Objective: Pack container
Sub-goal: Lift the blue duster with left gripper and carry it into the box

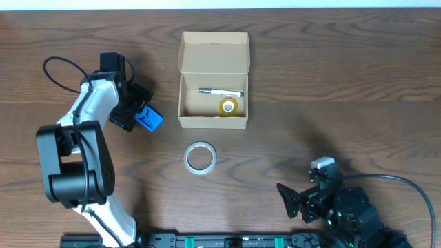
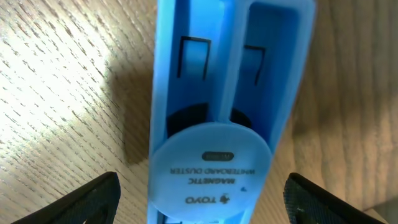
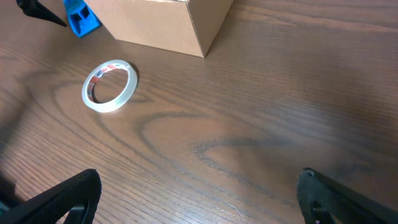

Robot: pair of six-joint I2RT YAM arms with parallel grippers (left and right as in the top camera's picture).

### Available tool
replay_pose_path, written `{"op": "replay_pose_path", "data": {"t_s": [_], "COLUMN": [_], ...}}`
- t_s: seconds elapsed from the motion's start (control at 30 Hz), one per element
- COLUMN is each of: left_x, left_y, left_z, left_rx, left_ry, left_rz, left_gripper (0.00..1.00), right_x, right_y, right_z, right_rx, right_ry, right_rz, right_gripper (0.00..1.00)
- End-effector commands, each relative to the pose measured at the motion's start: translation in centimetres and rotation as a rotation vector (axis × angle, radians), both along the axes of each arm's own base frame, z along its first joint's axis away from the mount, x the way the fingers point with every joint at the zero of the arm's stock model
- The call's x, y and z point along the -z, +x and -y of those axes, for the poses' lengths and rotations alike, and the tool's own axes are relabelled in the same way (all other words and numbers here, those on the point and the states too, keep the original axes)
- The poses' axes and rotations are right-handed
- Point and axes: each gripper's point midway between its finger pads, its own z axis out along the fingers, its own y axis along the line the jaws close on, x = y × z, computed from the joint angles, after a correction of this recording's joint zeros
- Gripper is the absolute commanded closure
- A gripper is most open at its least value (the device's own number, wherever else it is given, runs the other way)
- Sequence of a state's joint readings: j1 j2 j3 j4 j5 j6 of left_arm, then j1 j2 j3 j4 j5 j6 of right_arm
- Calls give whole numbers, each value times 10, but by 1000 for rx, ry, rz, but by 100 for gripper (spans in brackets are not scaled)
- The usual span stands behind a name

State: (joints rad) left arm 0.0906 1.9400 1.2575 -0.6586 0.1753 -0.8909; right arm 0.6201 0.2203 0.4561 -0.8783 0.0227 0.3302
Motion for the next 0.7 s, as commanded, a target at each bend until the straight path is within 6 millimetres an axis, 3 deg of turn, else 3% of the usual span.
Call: {"op": "replay_pose_path", "data": {"t_s": [0.0, 0.13, 0.37, 0.67], "left_x": [14, 21, 23, 12], "left_y": [-3, -8, -14, -12], "left_z": [-3, -2, -2, 7], "left_rx": [-9, -8, 11, 116], "left_ry": [13, 10, 9, -35], "left_rz": [-50, -77, -102, -97], "left_gripper": [15, 17, 47, 62], "right_x": [-1, -1, -1, -1], "right_y": [1, 1, 1, 1], "right_z": [2, 2, 2, 2], "right_rx": [16, 16, 16, 16], "right_ry": [8, 8, 8, 8], "right_rz": [0, -1, -1, -1], "right_gripper": [1, 1, 1, 1]}}
